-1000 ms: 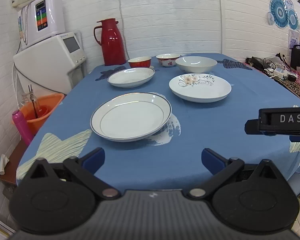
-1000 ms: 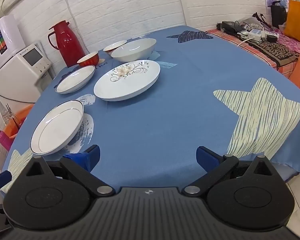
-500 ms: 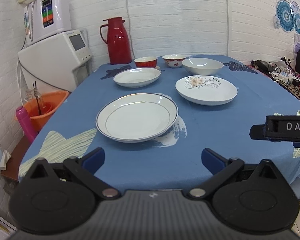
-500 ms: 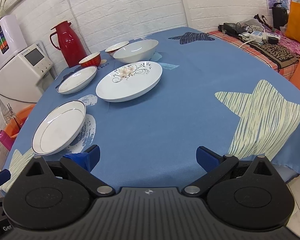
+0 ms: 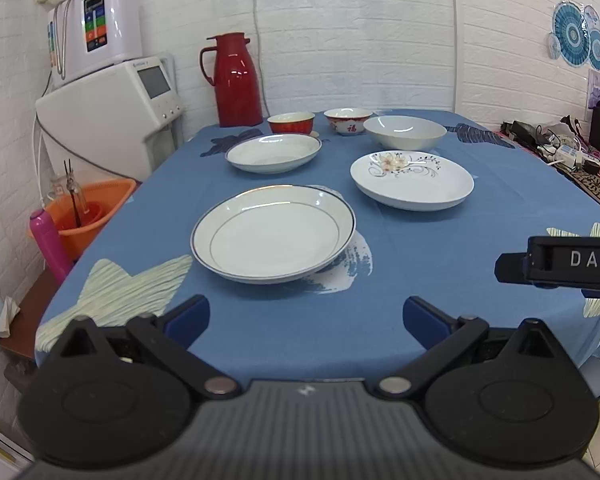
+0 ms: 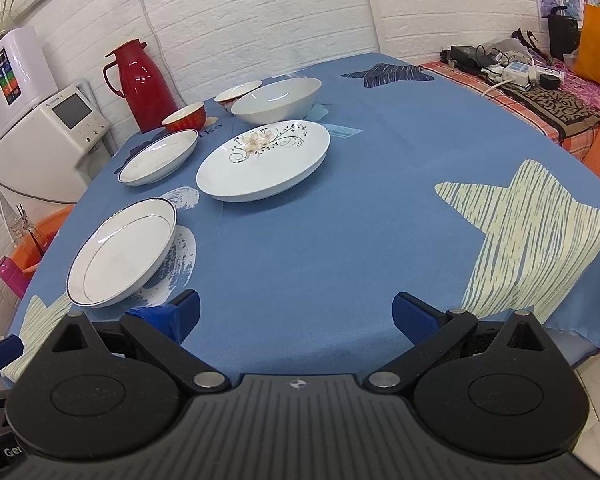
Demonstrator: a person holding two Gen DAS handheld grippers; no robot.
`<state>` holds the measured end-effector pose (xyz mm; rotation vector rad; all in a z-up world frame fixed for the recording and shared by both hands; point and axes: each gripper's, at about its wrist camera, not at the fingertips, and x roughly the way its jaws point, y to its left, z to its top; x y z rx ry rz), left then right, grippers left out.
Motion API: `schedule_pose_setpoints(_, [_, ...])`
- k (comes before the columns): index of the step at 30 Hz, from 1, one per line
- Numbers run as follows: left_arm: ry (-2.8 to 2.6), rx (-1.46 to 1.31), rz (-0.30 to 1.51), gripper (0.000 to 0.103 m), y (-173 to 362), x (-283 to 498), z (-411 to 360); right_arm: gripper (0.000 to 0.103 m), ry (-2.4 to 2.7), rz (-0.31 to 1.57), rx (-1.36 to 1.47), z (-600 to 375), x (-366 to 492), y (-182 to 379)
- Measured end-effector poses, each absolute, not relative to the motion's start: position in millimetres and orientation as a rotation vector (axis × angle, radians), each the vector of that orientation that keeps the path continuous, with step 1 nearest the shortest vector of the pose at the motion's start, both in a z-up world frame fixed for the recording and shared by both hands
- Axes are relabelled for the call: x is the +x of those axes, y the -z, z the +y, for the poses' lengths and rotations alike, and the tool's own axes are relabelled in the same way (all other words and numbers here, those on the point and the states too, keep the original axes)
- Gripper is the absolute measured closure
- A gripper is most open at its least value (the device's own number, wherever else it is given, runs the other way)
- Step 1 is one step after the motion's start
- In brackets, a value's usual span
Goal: Organize plates and bowls
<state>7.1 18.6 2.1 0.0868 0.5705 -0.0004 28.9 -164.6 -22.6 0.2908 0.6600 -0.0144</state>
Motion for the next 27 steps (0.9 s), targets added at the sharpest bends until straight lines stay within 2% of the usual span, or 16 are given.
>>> schedule_pose_setpoints(16, [-0.014,0.076,0.548,0.0,-8,6,25,0.013,0.007,0.66,0.291,-161,29,23])
schedule_pose_setpoints(27, [-0.077,0.021,0.585,0.0,-18,49,71,0.013,-0.054,0.614,0.263,-147,36,21])
